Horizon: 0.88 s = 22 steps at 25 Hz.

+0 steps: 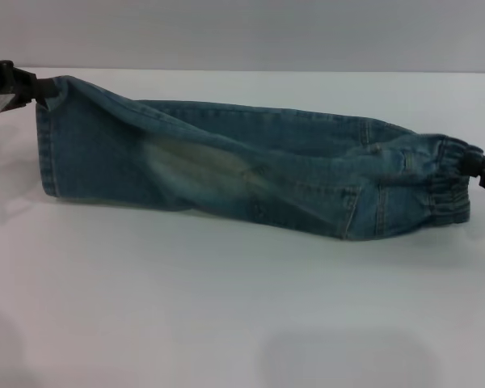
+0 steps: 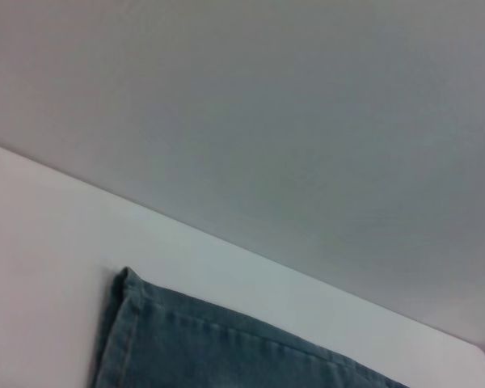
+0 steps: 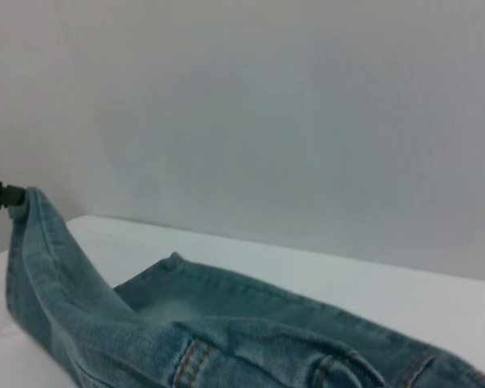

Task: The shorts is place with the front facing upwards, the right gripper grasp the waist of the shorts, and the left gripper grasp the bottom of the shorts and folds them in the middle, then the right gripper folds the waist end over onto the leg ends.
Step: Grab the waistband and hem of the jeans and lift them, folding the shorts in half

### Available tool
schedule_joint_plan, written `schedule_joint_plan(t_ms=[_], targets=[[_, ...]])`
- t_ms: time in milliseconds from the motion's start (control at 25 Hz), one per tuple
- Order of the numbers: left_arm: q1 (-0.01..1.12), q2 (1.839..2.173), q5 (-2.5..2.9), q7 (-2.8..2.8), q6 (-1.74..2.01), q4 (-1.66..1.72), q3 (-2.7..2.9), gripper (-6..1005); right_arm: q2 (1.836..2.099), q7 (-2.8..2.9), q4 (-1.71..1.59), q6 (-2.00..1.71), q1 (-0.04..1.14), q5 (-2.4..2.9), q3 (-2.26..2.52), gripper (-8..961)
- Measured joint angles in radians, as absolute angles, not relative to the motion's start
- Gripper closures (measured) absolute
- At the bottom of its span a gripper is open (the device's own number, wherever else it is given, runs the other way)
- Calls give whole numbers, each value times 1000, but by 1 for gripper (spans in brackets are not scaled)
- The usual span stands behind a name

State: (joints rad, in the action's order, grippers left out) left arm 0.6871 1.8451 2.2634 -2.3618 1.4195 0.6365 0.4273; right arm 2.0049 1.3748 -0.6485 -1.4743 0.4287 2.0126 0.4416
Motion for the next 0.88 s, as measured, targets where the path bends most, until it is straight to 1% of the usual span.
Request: schedule_joint_plan(t_ms=[120, 240, 480, 560, 760, 880], targets=[[688, 1856, 2259, -2341, 1391, 637, 429, 882, 2014, 1354, -633, -1427, 434, 1990, 441, 929], [691, 1872, 2252, -2315, 1356, 637, 428, 880, 2014, 1316, -590, -1378, 445, 1960, 439, 925], [701, 1921, 2248, -2256, 1250, 637, 433, 877, 2019, 1268, -537, -1282, 475, 1938, 431, 917], [706, 1935, 2246, -2236, 1225, 637, 433, 876, 2024, 1249, -522, -1250, 482, 1919, 429, 915], [724, 1975, 2242, -2170, 1161, 637, 463, 873, 2047, 1213, -513, -1173, 495, 1870, 432, 908], [732, 1994, 2240, -2150, 1102, 639, 495, 871, 2052, 1197, -500, -1140, 508, 1859, 430, 904]])
